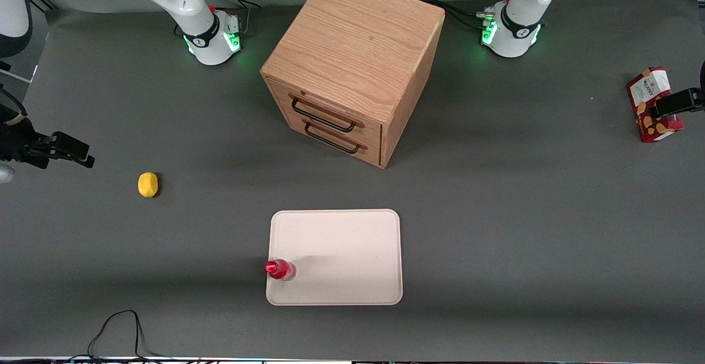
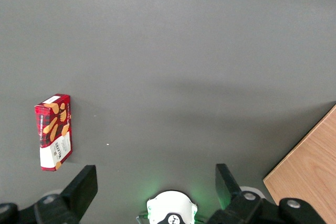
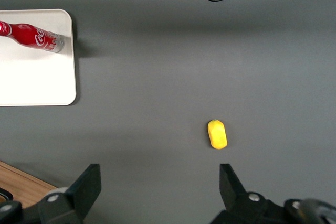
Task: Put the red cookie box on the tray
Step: 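Move the left gripper over the red shortbread box and descend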
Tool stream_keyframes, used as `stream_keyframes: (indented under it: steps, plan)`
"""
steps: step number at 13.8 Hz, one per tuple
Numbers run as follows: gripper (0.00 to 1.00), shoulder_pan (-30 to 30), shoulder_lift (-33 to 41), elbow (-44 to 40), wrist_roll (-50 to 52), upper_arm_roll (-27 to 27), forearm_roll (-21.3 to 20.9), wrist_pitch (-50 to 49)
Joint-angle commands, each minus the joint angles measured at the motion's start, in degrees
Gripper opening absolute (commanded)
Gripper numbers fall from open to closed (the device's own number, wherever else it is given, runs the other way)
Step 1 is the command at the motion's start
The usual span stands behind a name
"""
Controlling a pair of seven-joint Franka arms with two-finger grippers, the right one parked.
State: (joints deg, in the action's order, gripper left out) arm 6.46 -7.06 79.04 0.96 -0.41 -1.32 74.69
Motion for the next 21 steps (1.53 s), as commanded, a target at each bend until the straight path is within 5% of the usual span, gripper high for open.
stream_keyframes:
  steps: [1,12,17,21]
  plan:
    - [1.0,-0.92,0.82,0.15,-0.25,0.58,-0.61,-0.07]
    - [1.0,-0.57,1.26,0.15,-0.16,0.93,-0.61,-0.86]
    - [1.0,7.76,1.61,0.15,-9.55,0.94,-0.96,-1.12]
    - [1.0,16.55,1.52,0.15,-22.19,0.94,-5.7,-0.51]
